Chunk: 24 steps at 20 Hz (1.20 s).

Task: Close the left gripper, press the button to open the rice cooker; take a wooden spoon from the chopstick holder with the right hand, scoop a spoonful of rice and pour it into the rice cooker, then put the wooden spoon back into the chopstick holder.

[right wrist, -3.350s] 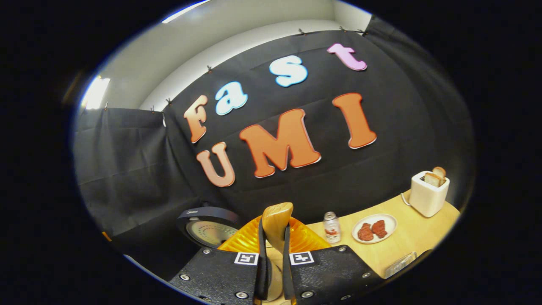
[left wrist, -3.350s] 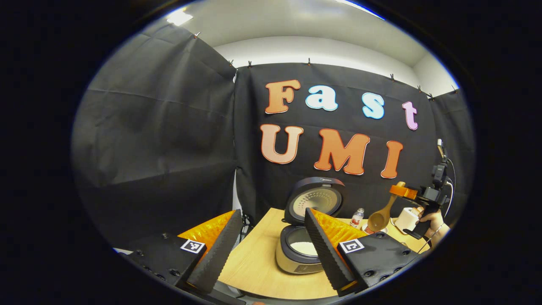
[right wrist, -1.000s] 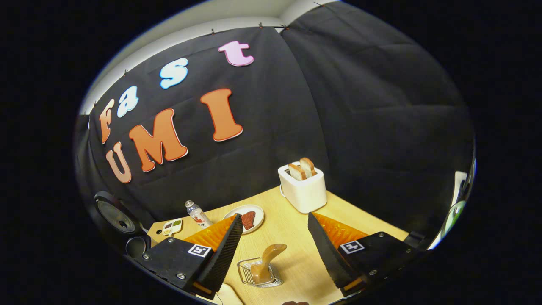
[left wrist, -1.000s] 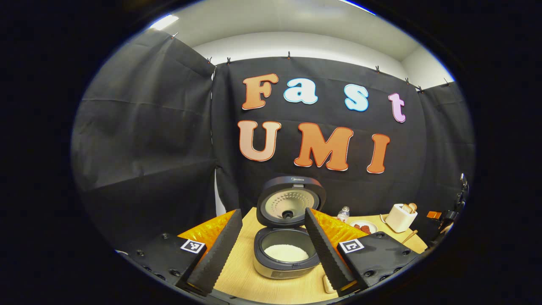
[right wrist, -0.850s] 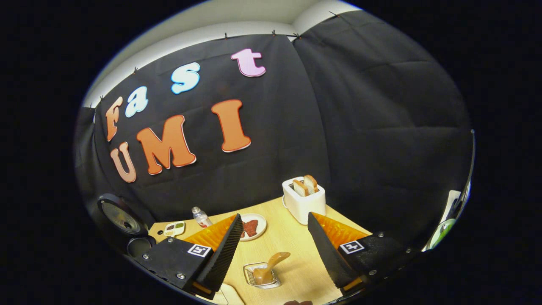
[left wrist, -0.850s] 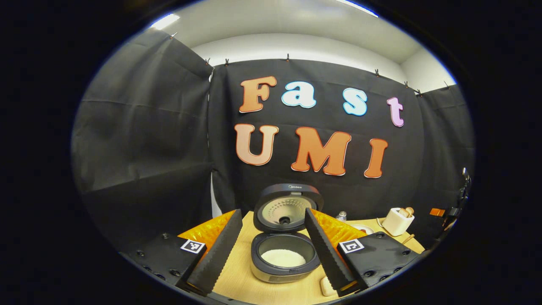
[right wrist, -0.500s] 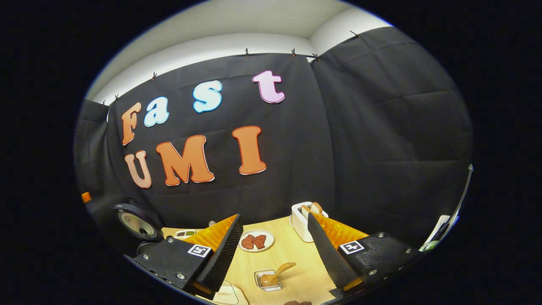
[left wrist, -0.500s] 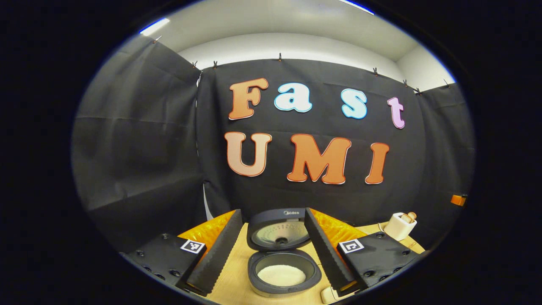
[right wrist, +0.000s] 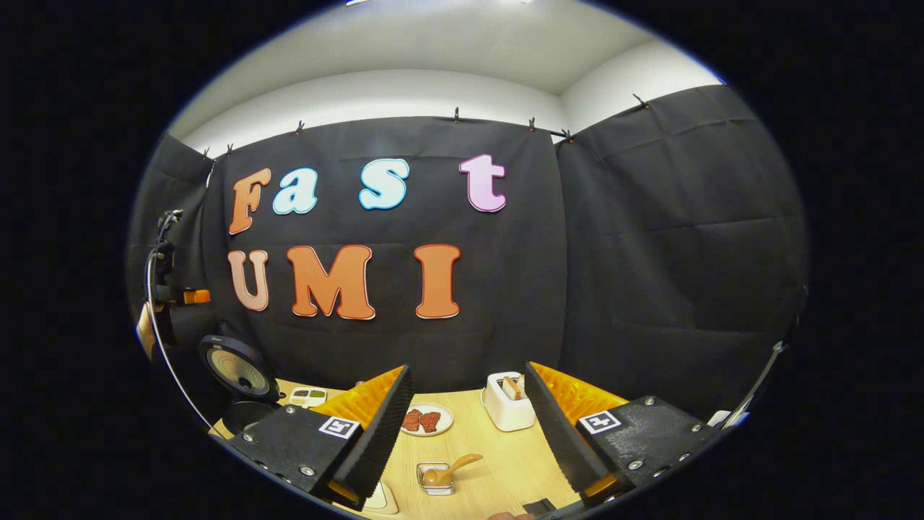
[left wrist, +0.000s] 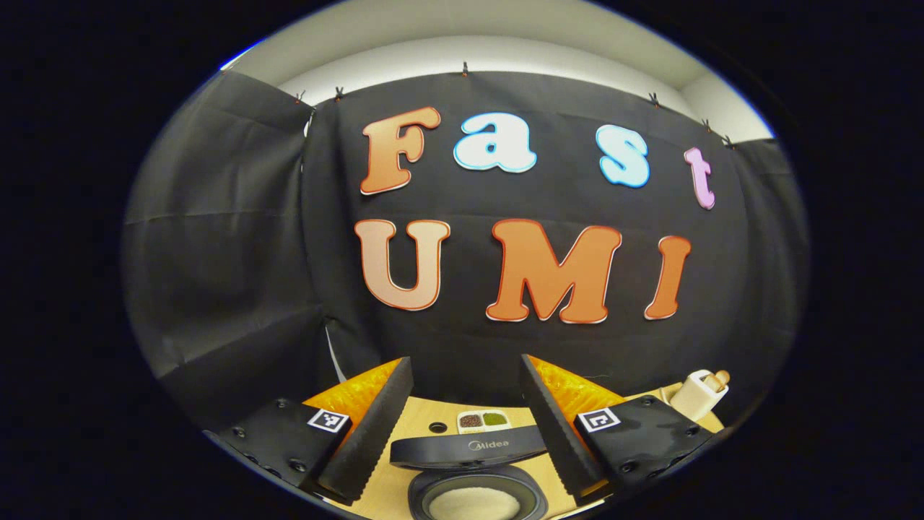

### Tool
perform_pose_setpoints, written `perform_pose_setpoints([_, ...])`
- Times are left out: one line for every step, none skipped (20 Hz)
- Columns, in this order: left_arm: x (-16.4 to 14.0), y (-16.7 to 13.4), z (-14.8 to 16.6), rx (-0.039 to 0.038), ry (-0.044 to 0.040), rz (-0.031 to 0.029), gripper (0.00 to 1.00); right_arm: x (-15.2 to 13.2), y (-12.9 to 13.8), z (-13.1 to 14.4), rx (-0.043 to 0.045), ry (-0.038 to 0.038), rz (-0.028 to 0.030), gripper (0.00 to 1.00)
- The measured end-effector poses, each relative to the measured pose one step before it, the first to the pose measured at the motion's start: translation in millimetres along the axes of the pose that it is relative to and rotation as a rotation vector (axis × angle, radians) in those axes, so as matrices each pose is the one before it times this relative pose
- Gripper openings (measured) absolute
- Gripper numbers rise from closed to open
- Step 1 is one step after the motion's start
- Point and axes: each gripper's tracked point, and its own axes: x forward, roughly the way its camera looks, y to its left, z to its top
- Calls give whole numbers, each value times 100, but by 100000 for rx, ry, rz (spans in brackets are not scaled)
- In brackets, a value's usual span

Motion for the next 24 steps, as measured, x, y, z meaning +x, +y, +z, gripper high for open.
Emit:
perform_pose_setpoints([1192, -113, -1048, 1379, 2413, 253, 99, -82, -85, -23, -63, 89, -288, 95])
perform_pose_setpoints([1050, -384, -1064, -717, 2881, -362, 100, 51, -159, -170, -40, 224, -497, 95])
perform_pose_setpoints([926, -137, -1122, -1602, 2845, -627, 98, -58, -172, -148, -207, 270, -374, 100])
perform_pose_setpoints([712, -75, -843, -2373, 1904, -83, 98, -63, -78, -141, 41, 445, -512, 100])
perform_pose_setpoints([349, -42, -960, -1705, 1728, -261, 98, -45, -31, -47, 158, 194, 26, 100])
perform_pose_setpoints([461, -89, -630, 194, 1137, -162, 98, -203, -124, -8, 157, 261, -198, 95])
perform_pose_setpoints([401, 169, -871, 1873, 1825, 597, 98, -90, -3, -22, 223, -114, -79, 100])
perform_pose_setpoints([292, 192, -612, 2451, 1449, 736, 100, 30, 2, -82, 334, 265, 57, 95])
perform_pose_setpoints([79, 113, -441, 1685, 1098, 310, 100, 3, 141, -90, 620, 380, 462, 100])
perform_pose_setpoints([86, -82, -409, 209, 1010, -499, 98, 22, 180, 21, 789, 161, 562, 95])
perform_pose_setpoints([-13, -23, -590, -619, 1026, -184, 98, -89, -22, -53, 376, 146, 270, 95])
perform_pose_setpoints([80, 57, 88, -1155, -1292, -104, 98, 103, 205, -123, 149, 286, 293, 95])
perform_pose_setpoints([-35, -7, -153, -16, 626, -14, 100, -50, 203, -160, 130, 252, 450, 95])
perform_pose_setpoints([-182, -125, 65, 449, -78, -457, 99, -115, 219, -22, 119, 217, 446, 95])
perform_pose_setpoints([-289, -41, -330, 285, 484, -254, 100, -130, 125, 27, 240, -149, 351, 95])
perform_pose_setpoints([-341, -135, -142, 435, -76, -297, 100, -117, 234, 162, 231, -367, 215, 95])
perform_pose_setpoints([-340, -177, -142, 367, 137, -418, 98, -133, 67, 235, -39, -614, 111, 95])
perform_pose_setpoints([-576, -56, -329, 283, -41, -275, 99, -184, 38, 153, -485, -706, 61, 95])
perform_pose_setpoints([-698, -271, -601, 547, 118, -389, 99, -72, 168, 251, -494, -520, 177, 100])
perform_pose_setpoints([-592, -236, -438, 654, 151, -585, 100, -125, 119, 160, -354, -371, 408, 100])
perform_pose_setpoints([-798, -188, -652, 754, 450, -487, 100, -125, 172, 209, -120, -394, 543, 95])
perform_pose_setpoints([-561, -177, -555, 193, 491, -583, 99, -135, 118, 147, -13, -439, 474, 95])
perform_pose_setpoints([-485, -174, -592, -667, 566, -676, 100, -86, 194, 167, -35, -289, 471, 95])
perform_pose_setpoints([-573, -213, -820, -743, 731, -1026, 100, -12, 201, 26, -38, -157, 591, 95])
